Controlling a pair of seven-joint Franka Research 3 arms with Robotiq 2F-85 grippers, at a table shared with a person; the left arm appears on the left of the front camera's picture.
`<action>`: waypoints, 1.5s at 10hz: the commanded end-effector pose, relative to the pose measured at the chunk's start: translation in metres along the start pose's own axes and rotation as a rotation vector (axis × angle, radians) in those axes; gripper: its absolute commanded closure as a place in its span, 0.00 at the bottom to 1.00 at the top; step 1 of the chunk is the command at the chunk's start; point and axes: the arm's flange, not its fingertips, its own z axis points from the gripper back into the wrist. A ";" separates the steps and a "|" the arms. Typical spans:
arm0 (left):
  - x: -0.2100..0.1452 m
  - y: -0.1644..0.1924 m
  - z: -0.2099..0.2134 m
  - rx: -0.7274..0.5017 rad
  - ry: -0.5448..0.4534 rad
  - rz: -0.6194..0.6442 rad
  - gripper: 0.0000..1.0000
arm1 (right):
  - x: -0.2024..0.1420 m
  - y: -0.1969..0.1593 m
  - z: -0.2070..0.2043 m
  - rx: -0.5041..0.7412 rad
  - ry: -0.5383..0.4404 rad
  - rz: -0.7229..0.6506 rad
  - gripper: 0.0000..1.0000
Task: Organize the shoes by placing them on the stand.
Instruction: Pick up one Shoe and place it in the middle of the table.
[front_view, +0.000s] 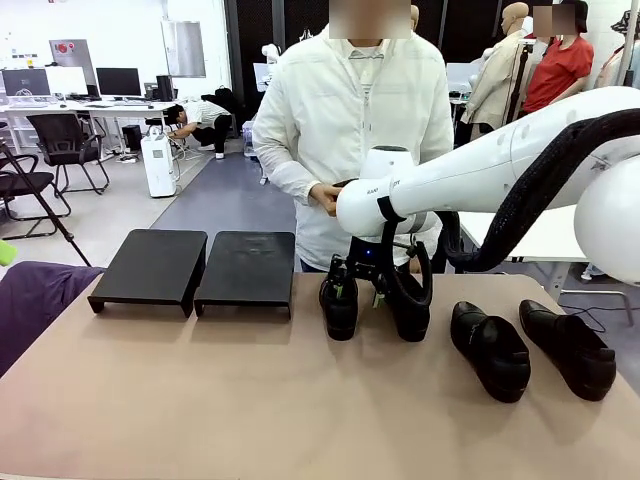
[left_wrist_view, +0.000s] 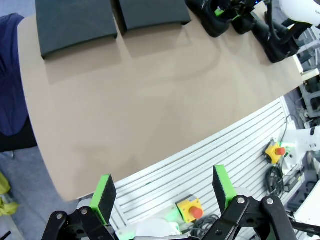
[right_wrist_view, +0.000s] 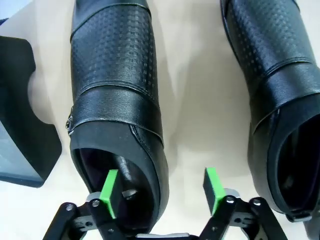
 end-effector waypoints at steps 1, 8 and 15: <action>-0.001 0.001 0.001 -0.014 -0.002 -0.007 0.00 | 0.000 0.003 0.003 0.009 -0.021 -0.023 1.00; -0.001 0.001 0.001 -0.014 -0.002 -0.007 0.00 | -0.024 -0.001 0.025 0.032 -0.035 0.034 1.00; -0.001 0.001 0.001 -0.014 -0.002 -0.007 0.00 | -0.263 -0.030 0.165 0.136 -0.012 0.271 1.00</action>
